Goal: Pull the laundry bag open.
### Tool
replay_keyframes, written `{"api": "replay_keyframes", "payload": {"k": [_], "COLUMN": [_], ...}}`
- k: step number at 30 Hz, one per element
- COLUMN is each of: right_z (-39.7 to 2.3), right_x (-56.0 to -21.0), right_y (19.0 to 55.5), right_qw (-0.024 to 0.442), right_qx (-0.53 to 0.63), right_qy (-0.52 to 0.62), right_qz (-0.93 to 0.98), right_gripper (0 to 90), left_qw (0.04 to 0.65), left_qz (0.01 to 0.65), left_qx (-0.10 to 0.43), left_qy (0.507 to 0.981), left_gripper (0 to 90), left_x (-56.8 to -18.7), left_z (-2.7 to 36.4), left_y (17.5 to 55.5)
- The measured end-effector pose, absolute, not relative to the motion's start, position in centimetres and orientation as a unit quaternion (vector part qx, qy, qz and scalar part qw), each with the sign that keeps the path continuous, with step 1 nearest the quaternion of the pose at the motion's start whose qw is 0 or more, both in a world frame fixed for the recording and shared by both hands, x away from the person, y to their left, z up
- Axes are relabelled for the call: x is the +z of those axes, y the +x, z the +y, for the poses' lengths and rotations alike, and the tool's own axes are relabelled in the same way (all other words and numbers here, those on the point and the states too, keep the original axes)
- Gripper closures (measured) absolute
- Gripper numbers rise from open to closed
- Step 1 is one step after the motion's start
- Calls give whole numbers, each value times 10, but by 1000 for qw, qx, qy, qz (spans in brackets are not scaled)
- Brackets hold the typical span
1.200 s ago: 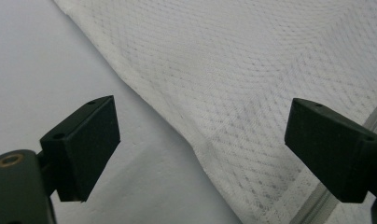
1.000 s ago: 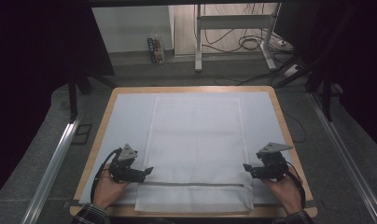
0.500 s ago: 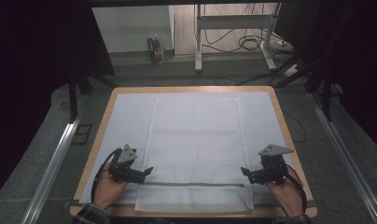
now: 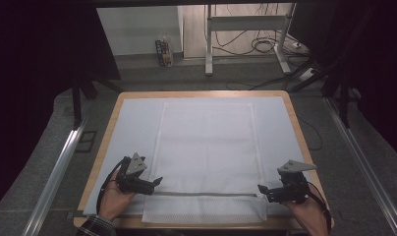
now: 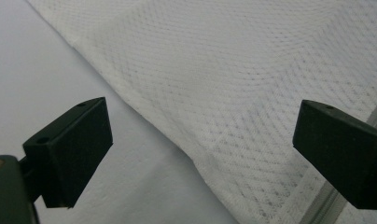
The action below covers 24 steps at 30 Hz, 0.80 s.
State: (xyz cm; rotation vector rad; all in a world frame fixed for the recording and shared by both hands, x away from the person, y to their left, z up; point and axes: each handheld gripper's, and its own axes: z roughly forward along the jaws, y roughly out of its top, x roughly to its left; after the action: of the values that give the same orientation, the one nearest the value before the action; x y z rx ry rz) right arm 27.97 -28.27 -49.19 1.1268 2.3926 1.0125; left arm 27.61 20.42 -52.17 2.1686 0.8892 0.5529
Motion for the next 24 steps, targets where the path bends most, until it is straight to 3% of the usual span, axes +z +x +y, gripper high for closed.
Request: {"api": "replay_keyframes", "payload": {"k": [5, 6, 7, 8, 10, 16, 20, 24], "right_z": [-282, -281, -281, -282, -282, -280, -277, -273], "right_x": [-492, -492, -492, -491, -490, -493, -497, -500], "right_y": [271, 265, 265, 261, 256, 247, 245, 245], "right_qw": [160, 164, 164, 157, 154, 133, 123, 102], "right_qx": [340, 323, 323, 317, 312, 307, 294, 276], "right_qy": [390, 398, 398, 395, 389, 373, 366, 357], "right_qz": [841, 843, 843, 848, 853, 866, 874, 887], "right_gripper": [67, 180, 180, 273, 358, 481, 503, 698], "left_qw": [356, 365, 365, 367, 370, 374, 384, 397], "left_qz": [343, 345, 345, 345, 348, 344, 338, 328], "left_qx": [214, 204, 204, 201, 194, 176, 161, 137], "left_qy": [843, 840, 840, 840, 839, 844, 844, 846], "left_gripper": [47, 47, 47, 50, 52, 58, 58, 59], "left_x": [-521, -520, -520, -520, -518, -517, -515, -513], "left_z": [201, 200, 200, 199, 195, 188, 180, 169], "left_y": [275, 274, 274, 273, 268, 265, 262, 258]}}
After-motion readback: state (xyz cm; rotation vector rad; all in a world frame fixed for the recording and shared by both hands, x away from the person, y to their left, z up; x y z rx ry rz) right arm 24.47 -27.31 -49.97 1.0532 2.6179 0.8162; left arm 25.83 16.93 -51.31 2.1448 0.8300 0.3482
